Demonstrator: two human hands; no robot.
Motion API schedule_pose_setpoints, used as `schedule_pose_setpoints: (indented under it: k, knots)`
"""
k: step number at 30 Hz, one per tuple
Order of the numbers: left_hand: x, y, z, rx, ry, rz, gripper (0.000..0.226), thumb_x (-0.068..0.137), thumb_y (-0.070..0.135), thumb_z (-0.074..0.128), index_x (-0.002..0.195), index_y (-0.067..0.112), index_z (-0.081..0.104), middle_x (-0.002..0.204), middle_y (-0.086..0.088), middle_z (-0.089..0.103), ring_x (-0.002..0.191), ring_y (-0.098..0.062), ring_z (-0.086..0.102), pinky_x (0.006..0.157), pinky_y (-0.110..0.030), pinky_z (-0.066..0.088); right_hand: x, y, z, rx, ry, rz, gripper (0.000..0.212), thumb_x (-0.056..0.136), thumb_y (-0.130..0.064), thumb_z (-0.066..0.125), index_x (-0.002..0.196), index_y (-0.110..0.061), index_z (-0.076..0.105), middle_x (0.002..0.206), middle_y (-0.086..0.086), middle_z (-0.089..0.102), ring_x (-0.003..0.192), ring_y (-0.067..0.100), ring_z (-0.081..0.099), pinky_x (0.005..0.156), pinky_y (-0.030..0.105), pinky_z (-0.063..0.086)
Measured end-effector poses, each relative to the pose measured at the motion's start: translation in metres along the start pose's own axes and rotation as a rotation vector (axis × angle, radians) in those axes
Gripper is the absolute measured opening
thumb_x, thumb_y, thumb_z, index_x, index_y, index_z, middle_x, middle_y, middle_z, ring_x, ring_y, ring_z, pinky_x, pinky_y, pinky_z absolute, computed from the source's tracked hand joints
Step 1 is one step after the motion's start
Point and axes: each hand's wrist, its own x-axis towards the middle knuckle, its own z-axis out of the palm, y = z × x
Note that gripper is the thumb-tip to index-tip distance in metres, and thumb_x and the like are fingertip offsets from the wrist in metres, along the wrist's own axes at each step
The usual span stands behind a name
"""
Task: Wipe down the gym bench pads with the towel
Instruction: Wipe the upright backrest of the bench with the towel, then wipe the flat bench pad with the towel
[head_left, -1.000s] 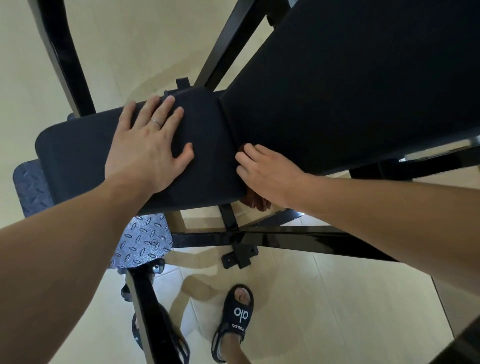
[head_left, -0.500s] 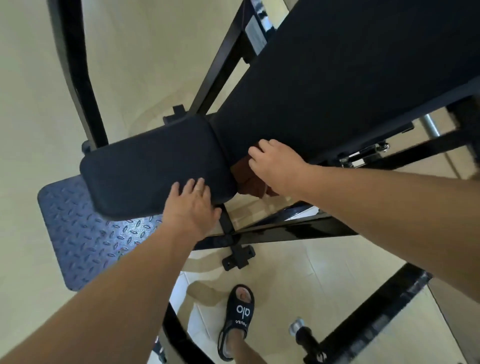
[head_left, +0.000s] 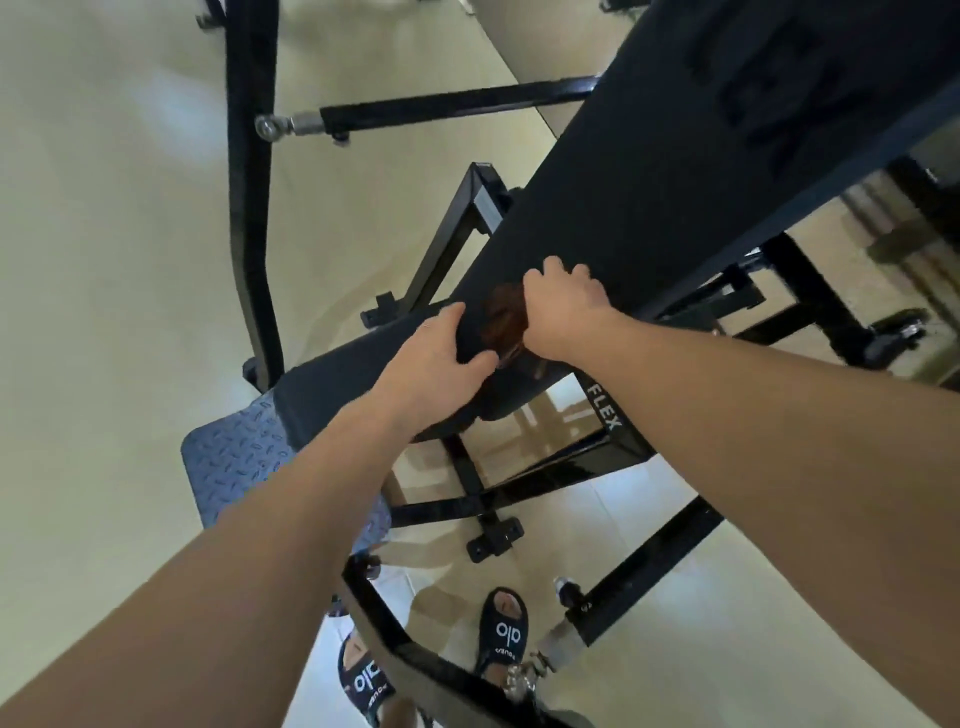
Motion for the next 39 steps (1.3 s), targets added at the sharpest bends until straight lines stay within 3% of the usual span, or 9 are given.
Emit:
schedule_pose_setpoints:
  k: [4, 7, 11, 14, 18, 22, 24, 29, 39]
  knots:
    - [-0.014, 0.037, -0.030, -0.489, 0.115, -0.221, 0.056, 0.099, 0.051, 0.056, 0.147, 0.023, 0.044, 0.131, 0.000, 0.065, 0.107, -0.014, 0.061, 0.085, -0.026, 0.045, -0.053, -0.032, -0.047, 0.552, 0.082, -0.006, 0.042, 0.099, -0.022, 0.066, 0.136, -0.013, 0.048, 0.141, 0.012, 0.039, 0.123, 0.039, 0.052, 0.094, 0.042, 0.050]
    - [-0.034, 0.053, -0.054, -0.746, 0.126, -0.317, 0.062, 0.092, 0.060, 0.061, 0.141, 0.024, 0.048, 0.125, -0.004, 0.068, 0.107, -0.020, 0.066, 0.092, -0.036, 0.055, -0.101, -0.039, -0.072, 0.846, 0.216, -0.032, 0.039, 0.093, -0.012, 0.071, 0.126, -0.015, 0.050, 0.133, 0.008, 0.040, 0.110, 0.030, 0.058, 0.099, 0.044, 0.055]
    - [-0.059, 0.066, -0.074, -0.803, 0.001, -0.305, 0.043, 0.094, 0.043, 0.069, 0.125, 0.014, 0.065, 0.108, -0.009, 0.076, 0.096, -0.022, 0.074, 0.081, -0.038, 0.063, -0.161, -0.039, -0.087, 1.051, 0.283, -0.026, 0.046, 0.084, 0.000, 0.075, 0.114, -0.019, 0.045, 0.127, 0.004, 0.034, 0.104, 0.024, 0.054, 0.088, 0.034, 0.059]
    - [-0.076, 0.073, -0.078, -0.724, -0.049, -0.254, 0.036, 0.093, 0.032, 0.072, 0.124, 0.013, 0.066, 0.109, -0.010, 0.077, 0.093, -0.020, 0.075, 0.072, -0.033, 0.063, -0.196, -0.034, -0.087, 1.315, 0.207, 0.088, 0.064, 0.082, 0.000, 0.077, 0.131, -0.020, 0.042, 0.130, 0.004, 0.031, 0.095, 0.015, 0.051, 0.060, 0.010, 0.051]
    - [-0.105, 0.089, -0.079, -0.633, -0.150, -0.155, 0.023, 0.092, 0.026, 0.075, 0.112, 0.029, 0.063, 0.116, -0.006, 0.075, 0.107, -0.024, 0.073, 0.094, -0.041, 0.061, -0.231, -0.030, -0.076, 1.848, 0.007, 0.287, 0.102, 0.069, -0.005, 0.079, 0.155, -0.028, 0.029, 0.140, 0.014, 0.051, 0.113, 0.032, 0.063, 0.096, 0.045, 0.060]
    - [-0.136, 0.120, -0.079, -0.552, -0.268, -0.015, 0.027, 0.091, 0.029, 0.076, 0.115, 0.035, 0.066, 0.112, -0.004, 0.076, 0.103, -0.024, 0.073, 0.087, -0.036, 0.060, -0.277, -0.022, -0.080, 2.426, 0.021, 0.300, 0.046, 0.087, -0.013, 0.070, 0.132, -0.004, 0.063, 0.127, 0.026, 0.070, 0.113, 0.043, 0.071, 0.099, 0.057, 0.058]
    - [-0.154, 0.140, -0.078, -0.551, -0.310, 0.031, 0.030, 0.090, 0.030, 0.077, 0.118, 0.034, 0.067, 0.111, -0.003, 0.078, 0.101, -0.024, 0.076, 0.084, -0.036, 0.062, -0.300, -0.018, -0.084, 2.487, 0.143, 0.346, 0.030, 0.095, -0.010, 0.066, 0.125, -0.004, 0.067, 0.122, 0.023, 0.074, 0.109, 0.039, 0.074, 0.094, 0.051, 0.062]
    - [-0.199, 0.200, -0.072, -0.445, -0.485, 0.166, 0.015, 0.097, 0.031, 0.067, 0.111, 0.029, 0.069, 0.104, -0.004, 0.081, 0.094, -0.022, 0.079, 0.078, -0.034, 0.066, -0.356, 0.001, -0.094, 2.368, 0.609, 0.463, 0.064, 0.084, 0.006, 0.074, 0.140, -0.018, 0.056, 0.124, 0.017, 0.070, 0.107, 0.035, 0.072, 0.087, 0.051, 0.064]
    - [-0.327, 0.311, 0.079, -0.075, -0.894, 0.417, 0.028, 0.095, 0.033, 0.069, 0.120, 0.021, 0.069, 0.106, -0.004, 0.081, 0.094, -0.021, 0.079, 0.071, -0.033, 0.064, -0.566, 0.085, -0.023, 2.121, 1.309, 0.906, 0.070, 0.083, 0.003, 0.075, 0.142, -0.027, 0.052, 0.130, 0.006, 0.060, 0.116, 0.030, 0.065, 0.097, 0.052, 0.061]
